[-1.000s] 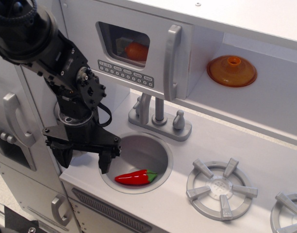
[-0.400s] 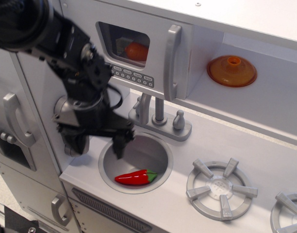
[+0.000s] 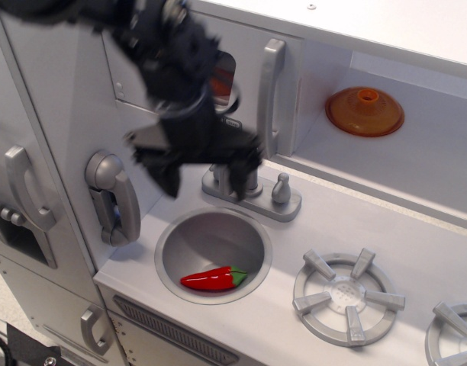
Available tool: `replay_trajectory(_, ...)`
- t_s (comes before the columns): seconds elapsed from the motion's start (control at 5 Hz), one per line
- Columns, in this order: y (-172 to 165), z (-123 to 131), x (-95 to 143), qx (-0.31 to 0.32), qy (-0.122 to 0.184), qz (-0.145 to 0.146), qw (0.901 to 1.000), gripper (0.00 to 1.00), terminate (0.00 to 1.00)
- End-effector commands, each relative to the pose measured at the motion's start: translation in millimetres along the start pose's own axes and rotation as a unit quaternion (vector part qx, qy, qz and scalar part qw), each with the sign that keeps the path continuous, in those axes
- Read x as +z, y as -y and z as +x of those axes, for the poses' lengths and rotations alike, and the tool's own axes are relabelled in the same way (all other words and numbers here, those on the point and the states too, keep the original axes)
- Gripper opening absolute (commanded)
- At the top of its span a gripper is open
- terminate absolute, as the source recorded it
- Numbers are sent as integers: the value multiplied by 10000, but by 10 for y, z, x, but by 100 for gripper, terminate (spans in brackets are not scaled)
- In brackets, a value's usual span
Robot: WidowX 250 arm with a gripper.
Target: Open microwave
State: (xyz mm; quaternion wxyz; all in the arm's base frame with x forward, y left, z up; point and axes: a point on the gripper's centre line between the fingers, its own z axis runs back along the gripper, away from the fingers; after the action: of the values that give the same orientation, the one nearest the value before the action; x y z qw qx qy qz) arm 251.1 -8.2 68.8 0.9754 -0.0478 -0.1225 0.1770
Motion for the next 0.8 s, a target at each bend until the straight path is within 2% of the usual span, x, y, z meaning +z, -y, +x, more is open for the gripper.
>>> replay_trajectory(0.0, 350, 293, 159, -315, 707, -281, 9966, 100, 0)
replay_trajectory(0.2, 425, 500, 202, -421, 933, -262, 9944, 100, 0)
replay_trajectory(0.4, 381, 701, 152, -303, 1221, 17, 9921, 100, 0)
replay_trajectory(0.6, 307, 864, 142, -151, 1361, 249, 9903, 100, 0)
